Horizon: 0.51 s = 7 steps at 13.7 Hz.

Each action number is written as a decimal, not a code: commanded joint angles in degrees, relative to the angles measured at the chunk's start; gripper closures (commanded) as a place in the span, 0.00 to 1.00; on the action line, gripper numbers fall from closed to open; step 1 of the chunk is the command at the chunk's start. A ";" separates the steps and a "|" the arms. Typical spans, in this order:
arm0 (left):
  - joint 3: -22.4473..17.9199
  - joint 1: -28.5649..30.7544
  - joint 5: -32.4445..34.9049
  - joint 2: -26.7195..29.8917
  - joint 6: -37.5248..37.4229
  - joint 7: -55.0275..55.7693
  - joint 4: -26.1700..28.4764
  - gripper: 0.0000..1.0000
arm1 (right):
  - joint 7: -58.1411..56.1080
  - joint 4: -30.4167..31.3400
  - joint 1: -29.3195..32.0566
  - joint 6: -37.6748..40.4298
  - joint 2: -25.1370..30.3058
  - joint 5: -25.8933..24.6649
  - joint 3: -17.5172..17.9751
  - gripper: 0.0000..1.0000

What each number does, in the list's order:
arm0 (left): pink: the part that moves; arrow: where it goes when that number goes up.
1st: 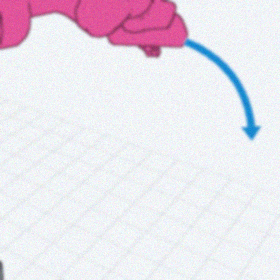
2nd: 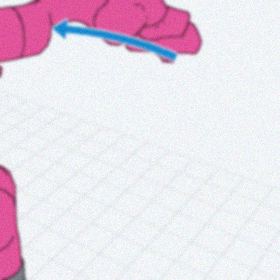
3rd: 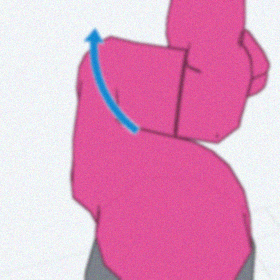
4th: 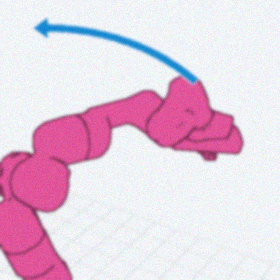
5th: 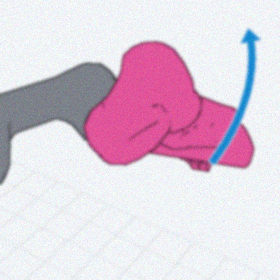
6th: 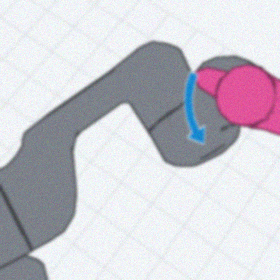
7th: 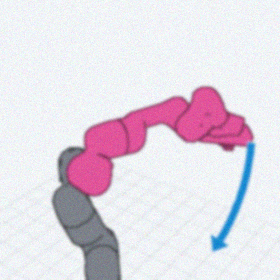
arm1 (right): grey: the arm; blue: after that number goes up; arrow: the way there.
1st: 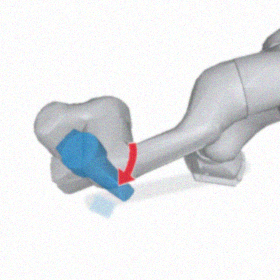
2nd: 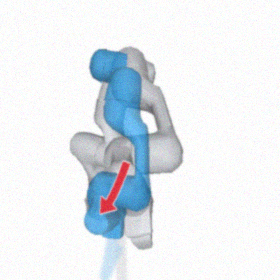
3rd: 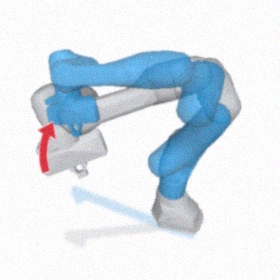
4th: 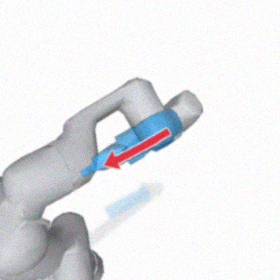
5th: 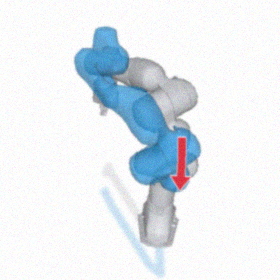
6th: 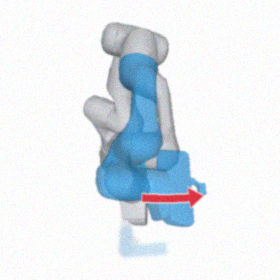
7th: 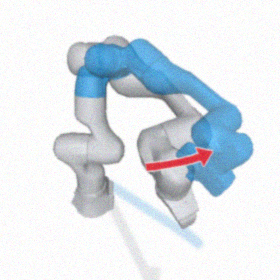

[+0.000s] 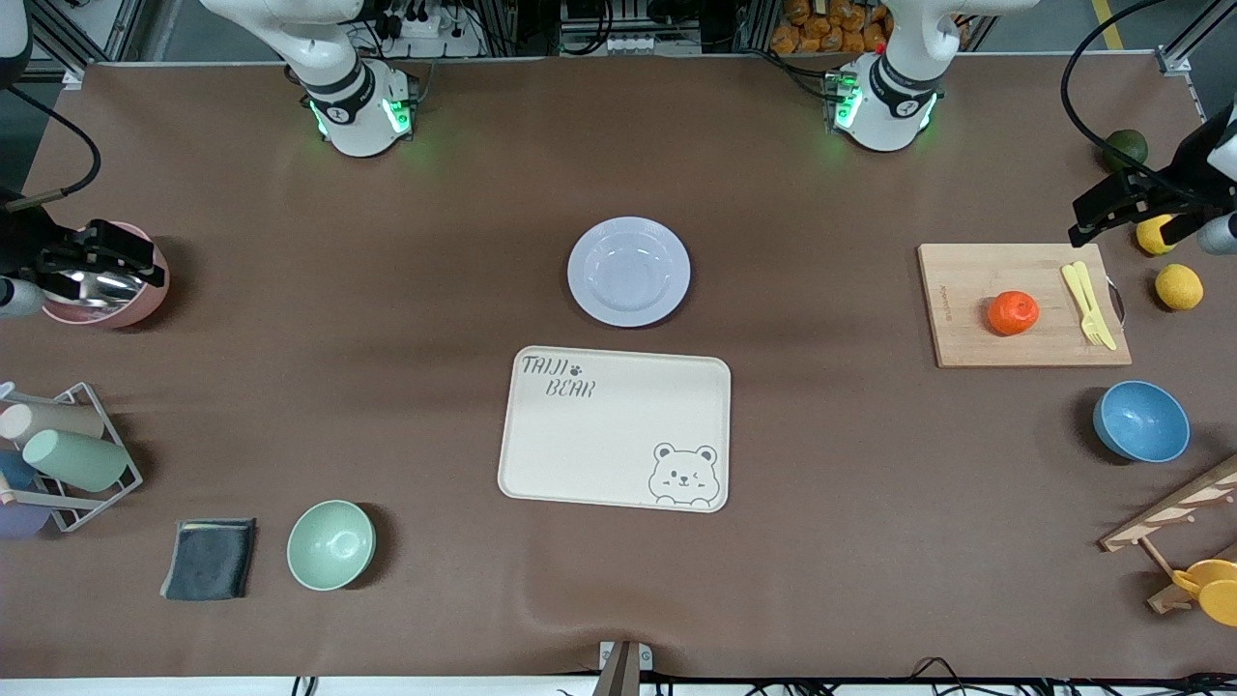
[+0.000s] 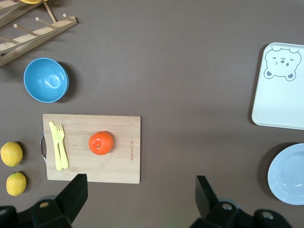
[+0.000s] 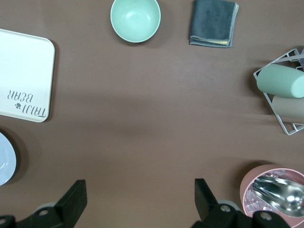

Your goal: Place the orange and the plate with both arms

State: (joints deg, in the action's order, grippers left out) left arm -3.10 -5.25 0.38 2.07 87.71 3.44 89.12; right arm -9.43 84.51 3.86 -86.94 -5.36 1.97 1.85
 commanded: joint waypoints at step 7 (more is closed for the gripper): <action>-1.12 1.98 0.94 -0.40 -2.37 -1.33 -0.36 0.00 | 1.35 -0.22 -1.14 -0.16 -0.18 -1.36 -0.09 0.00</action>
State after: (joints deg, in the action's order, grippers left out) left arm -4.18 -4.51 0.52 2.04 86.62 3.44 88.93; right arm -9.39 84.53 3.60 -86.99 -5.37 1.95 1.86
